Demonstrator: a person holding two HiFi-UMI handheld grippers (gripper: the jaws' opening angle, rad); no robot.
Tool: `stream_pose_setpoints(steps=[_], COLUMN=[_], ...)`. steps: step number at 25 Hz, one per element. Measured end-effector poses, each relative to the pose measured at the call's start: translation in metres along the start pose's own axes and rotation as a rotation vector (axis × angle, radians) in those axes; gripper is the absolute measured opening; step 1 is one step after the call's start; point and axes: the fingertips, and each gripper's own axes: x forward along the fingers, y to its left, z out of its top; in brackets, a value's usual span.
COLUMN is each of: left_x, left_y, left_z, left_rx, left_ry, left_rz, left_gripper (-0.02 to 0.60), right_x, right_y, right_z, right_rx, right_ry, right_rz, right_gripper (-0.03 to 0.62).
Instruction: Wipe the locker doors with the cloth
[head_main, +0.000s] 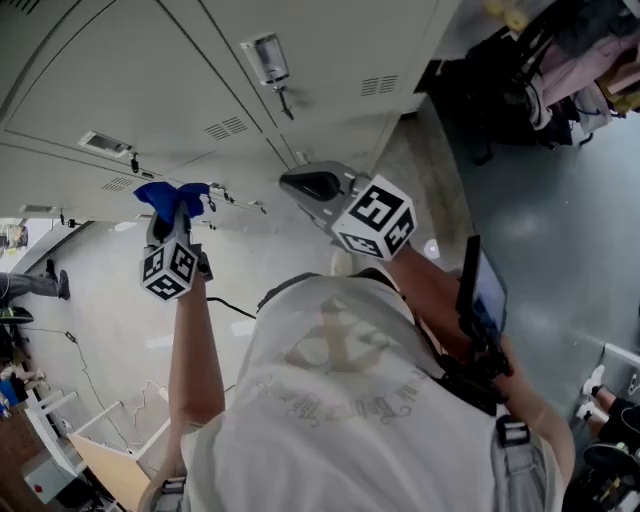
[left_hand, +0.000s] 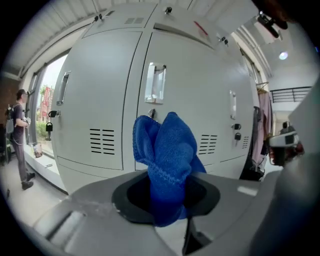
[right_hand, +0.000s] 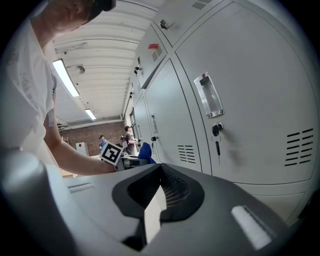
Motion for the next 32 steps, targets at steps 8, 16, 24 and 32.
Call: stream_pose_setpoints(steps=[8,16,24,32], left_x=[-0.054,-0.110,-0.143,-0.159], left_y=[-0.044,-0.059,-0.044,-0.048], left_z=[-0.004,-0.009,-0.011,-0.011], left_rx=[0.000,-0.004,0.001,0.001], left_ry=[-0.048,-0.076,-0.101,-0.123], left_rz=[-0.256,-0.404,-0.447,-0.485], left_gripper=[0.126,0.126,0.126,0.127], right_x=[0.017,0.038,0.046,0.043], right_y=[0.037,0.088,0.134,0.152], right_z=[-0.012,-0.027,-0.027,-0.026], right_rx=[0.002,-0.008,-0.037,-0.059], right_ry=[-0.001,0.005,-0.007,-0.012], right_rz=[-0.045,-0.084,-0.103,-0.122], right_gripper=[0.006,0.006,0.006,0.006])
